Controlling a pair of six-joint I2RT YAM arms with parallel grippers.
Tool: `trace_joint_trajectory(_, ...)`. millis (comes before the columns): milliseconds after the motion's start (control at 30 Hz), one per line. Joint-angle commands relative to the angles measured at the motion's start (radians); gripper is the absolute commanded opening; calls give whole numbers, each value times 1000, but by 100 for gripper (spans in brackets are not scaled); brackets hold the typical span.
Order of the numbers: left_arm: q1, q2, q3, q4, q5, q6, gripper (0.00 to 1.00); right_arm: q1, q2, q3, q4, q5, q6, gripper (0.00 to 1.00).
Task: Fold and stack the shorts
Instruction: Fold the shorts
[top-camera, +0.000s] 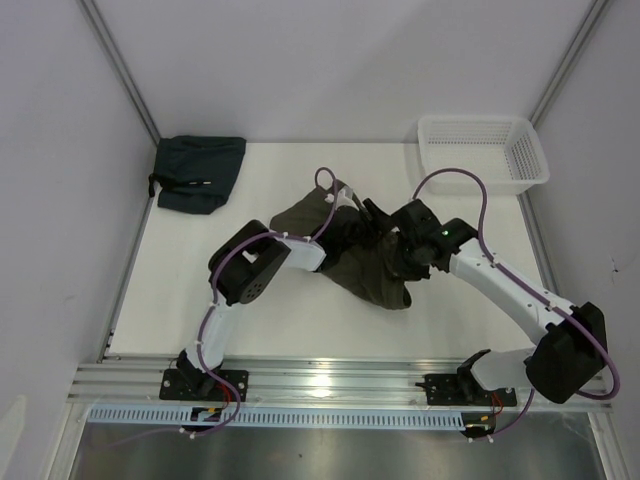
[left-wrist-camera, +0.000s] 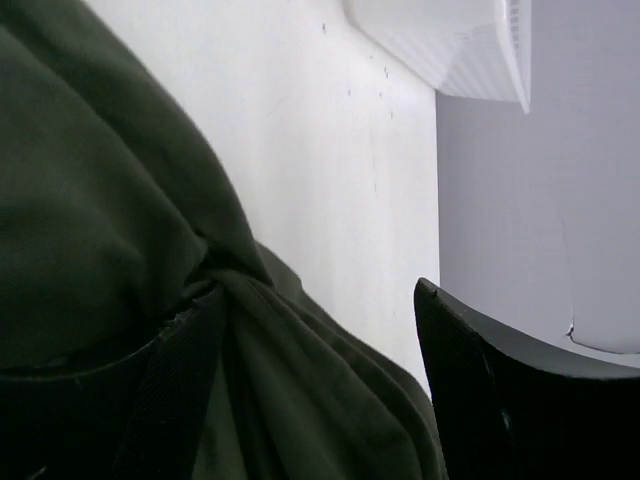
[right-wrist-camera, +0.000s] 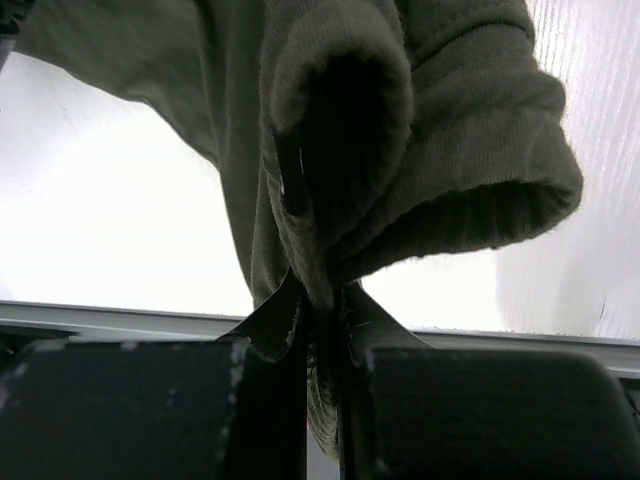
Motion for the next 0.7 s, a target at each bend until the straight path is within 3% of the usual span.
trace_joint_trajectory(0, 21, -85, 54, -4, -42, 35, 79, 6, -68, -1, -41, -26, 25, 0)
trace_joint_trajectory(167, 70, -179, 42, -41, 31, 36, 83, -6, -103, -39, -29, -49, 36, 0)
trace_joint_trajectory(400, 161, -315, -36, -131, 56, 180, 86, -73, -114, -74, -1, -73, 5, 0)
trace_joint_trajectory(667, 251, -389, -248, -125, 23, 279, 85, -164, -85, -38, -13, -124, -69, 0)
